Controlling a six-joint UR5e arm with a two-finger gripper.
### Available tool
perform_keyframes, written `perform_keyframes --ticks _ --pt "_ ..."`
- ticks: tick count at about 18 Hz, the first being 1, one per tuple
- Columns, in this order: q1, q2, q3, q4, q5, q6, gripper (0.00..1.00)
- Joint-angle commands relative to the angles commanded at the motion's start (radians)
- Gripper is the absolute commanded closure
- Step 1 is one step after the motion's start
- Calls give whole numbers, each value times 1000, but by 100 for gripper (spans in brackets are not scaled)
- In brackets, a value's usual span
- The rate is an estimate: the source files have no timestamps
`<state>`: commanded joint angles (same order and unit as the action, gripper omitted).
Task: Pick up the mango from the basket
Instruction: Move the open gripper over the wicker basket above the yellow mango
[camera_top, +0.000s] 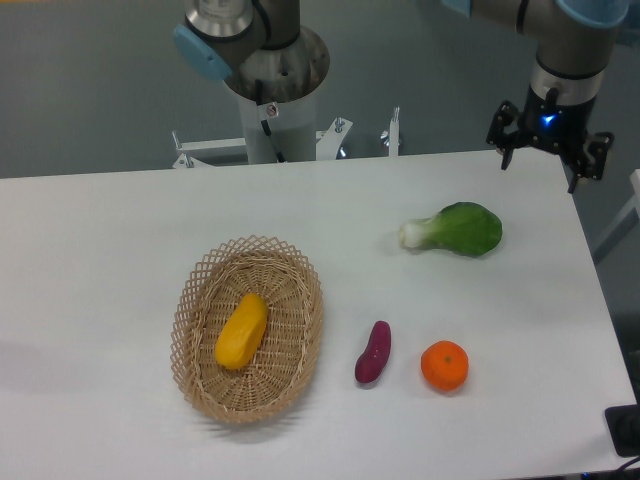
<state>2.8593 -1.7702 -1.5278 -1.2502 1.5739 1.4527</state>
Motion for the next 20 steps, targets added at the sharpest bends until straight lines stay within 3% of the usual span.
perform_keyframes --ticks 11,17,20 --pt "-31 24 -51 0 -34 -70 0" --pt "-152 46 -84 6 -58 -314 0" --pt "-250 46 -101 12 -60 -466 0"
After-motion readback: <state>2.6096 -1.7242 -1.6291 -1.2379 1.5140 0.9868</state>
